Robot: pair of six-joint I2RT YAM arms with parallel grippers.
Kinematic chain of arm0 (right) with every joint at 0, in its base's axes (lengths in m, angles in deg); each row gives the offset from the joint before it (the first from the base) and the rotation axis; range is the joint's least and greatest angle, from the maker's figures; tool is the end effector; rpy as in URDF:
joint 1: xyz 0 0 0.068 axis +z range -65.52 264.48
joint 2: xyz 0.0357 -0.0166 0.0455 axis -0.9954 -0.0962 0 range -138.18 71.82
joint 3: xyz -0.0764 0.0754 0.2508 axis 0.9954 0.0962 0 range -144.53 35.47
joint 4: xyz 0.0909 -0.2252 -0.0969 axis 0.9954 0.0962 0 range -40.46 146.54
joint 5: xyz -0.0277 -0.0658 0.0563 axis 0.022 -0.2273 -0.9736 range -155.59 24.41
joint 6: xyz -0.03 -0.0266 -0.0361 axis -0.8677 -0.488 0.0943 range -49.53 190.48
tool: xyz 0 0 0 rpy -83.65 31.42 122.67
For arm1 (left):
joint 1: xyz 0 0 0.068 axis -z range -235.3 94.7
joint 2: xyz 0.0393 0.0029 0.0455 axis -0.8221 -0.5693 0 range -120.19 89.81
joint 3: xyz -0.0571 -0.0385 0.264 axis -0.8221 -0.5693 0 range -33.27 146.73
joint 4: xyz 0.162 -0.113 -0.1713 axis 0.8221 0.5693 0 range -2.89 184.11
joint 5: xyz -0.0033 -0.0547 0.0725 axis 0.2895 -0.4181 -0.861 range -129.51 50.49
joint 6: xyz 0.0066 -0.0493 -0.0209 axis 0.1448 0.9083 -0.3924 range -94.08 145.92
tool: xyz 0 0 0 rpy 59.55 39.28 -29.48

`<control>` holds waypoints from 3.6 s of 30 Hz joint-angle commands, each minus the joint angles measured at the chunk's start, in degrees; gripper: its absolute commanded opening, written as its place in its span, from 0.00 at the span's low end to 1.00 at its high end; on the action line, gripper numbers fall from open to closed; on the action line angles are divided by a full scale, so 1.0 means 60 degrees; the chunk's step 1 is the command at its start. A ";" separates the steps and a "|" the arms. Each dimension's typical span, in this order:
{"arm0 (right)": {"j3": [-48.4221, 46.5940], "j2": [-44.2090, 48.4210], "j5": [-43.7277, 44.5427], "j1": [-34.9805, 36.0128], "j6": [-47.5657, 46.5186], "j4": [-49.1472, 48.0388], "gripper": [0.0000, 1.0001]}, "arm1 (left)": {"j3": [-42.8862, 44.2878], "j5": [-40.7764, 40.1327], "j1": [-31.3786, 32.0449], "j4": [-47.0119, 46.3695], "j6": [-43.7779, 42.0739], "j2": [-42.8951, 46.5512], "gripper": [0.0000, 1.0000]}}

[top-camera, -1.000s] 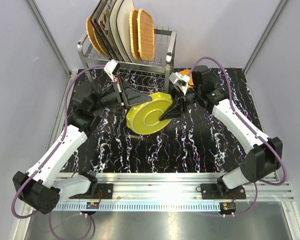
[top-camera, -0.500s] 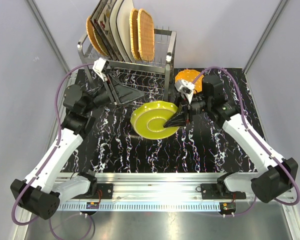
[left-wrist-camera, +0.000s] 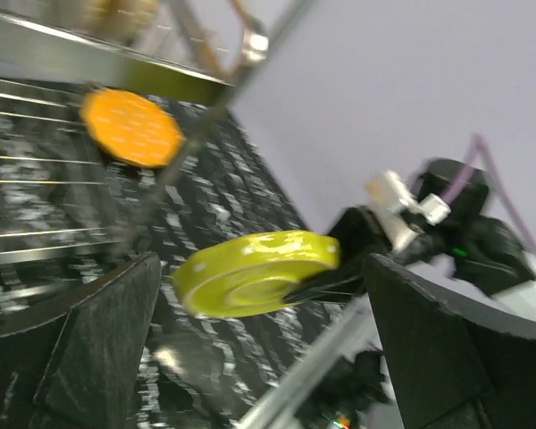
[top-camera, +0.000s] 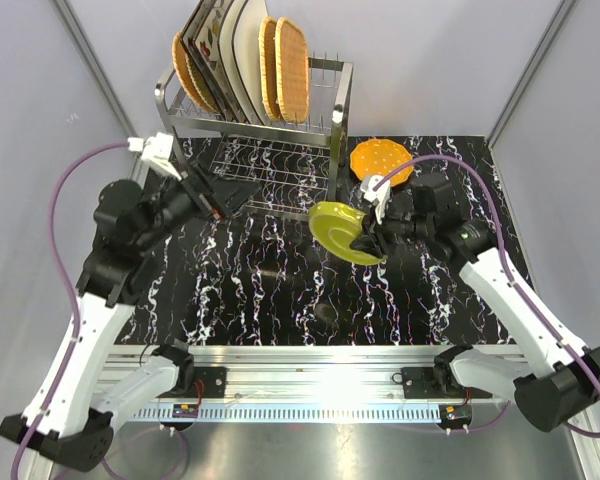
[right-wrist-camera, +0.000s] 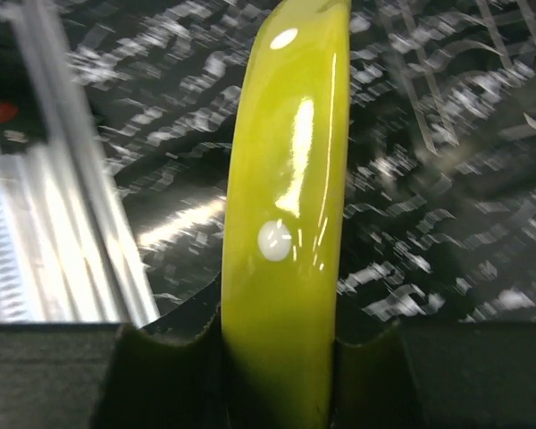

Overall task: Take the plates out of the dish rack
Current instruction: Place the plate on the table

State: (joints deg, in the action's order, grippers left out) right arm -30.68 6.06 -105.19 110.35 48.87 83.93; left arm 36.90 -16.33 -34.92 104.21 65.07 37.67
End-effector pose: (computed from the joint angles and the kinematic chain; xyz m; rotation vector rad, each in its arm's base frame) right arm 0.2062 0.1253 0.3591 -1.1974 1.7373 0.7863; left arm 0.1630 -0.0754 0.4565 0.0695 1.6695 -1.1168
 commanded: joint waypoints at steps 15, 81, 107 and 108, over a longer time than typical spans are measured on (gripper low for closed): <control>0.1475 -0.0608 0.7142 -0.1247 -0.4820 -0.4646 0.00 | -0.3037 -0.5064 -0.0042 0.1075 -0.1121 0.2697 0.99; -0.2625 -0.8904 0.3552 -0.3652 -0.9935 -0.7420 0.92 | -0.4737 -0.6149 -0.0042 0.1368 0.0037 0.4134 0.99; -0.5790 -0.9811 0.3581 -0.3711 -0.7783 -0.1396 0.98 | -0.4957 -0.5973 -0.0042 0.1149 0.0256 0.4149 0.99; -0.6009 -0.9899 0.3625 -0.3711 -0.7404 -0.1382 0.99 | -0.4986 -0.5973 -0.0042 0.1163 0.0271 0.4163 0.99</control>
State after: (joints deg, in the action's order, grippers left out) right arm -62.46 -51.58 -84.05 88.27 -2.32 74.84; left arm 7.46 -52.76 -34.96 114.37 66.32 62.54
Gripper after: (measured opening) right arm 0.984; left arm 0.987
